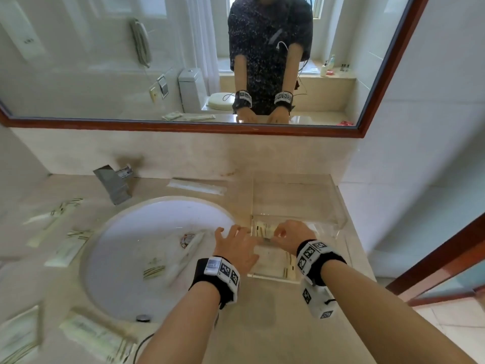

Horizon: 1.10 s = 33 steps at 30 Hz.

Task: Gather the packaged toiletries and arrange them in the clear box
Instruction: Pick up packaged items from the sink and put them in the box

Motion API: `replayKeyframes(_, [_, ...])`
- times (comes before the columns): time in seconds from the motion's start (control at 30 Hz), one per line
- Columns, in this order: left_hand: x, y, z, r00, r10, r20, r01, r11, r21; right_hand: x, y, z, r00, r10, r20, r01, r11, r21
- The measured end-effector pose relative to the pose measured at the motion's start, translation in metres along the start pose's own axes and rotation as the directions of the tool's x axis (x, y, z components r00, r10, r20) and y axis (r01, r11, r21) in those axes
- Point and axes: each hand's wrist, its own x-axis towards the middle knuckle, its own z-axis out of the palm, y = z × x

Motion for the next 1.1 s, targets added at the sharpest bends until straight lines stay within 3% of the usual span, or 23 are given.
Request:
replayKeyframes(0.13, [-0.019, -0.021, 0.003, 0.993, -0.099, 0.065, 0.098, 0.995, 0.020, 0.000, -0.033, 0.006, 0.994, -0.107, -0.021, 0.107, 0.994, -0.007])
replayKeyframes(0.47, [-0.070, -0.098, -0.003, 0.925, -0.347, 0.158, 0.339, 0.938, 0.073, 0.011, -0.119, 0.026, 0.941, -0.320, 0.110, 0.335, 0.927, -0.167])
replayKeyframes(0.8, [-0.062, -0.191, 0.010, 0.888, -0.370, 0.273, 0.335, 0.927, 0.168, 0.058, -0.185, 0.058, 0.947, -0.241, 0.214, 0.274, 0.951, -0.141])
replayKeyframes(1.1, [-0.016, -0.256, 0.040, 0.856, -0.306, 0.416, 0.217, 0.944, 0.249, 0.110, -0.200, 0.093, 0.940, -0.007, 0.340, 0.088, 0.970, -0.225])
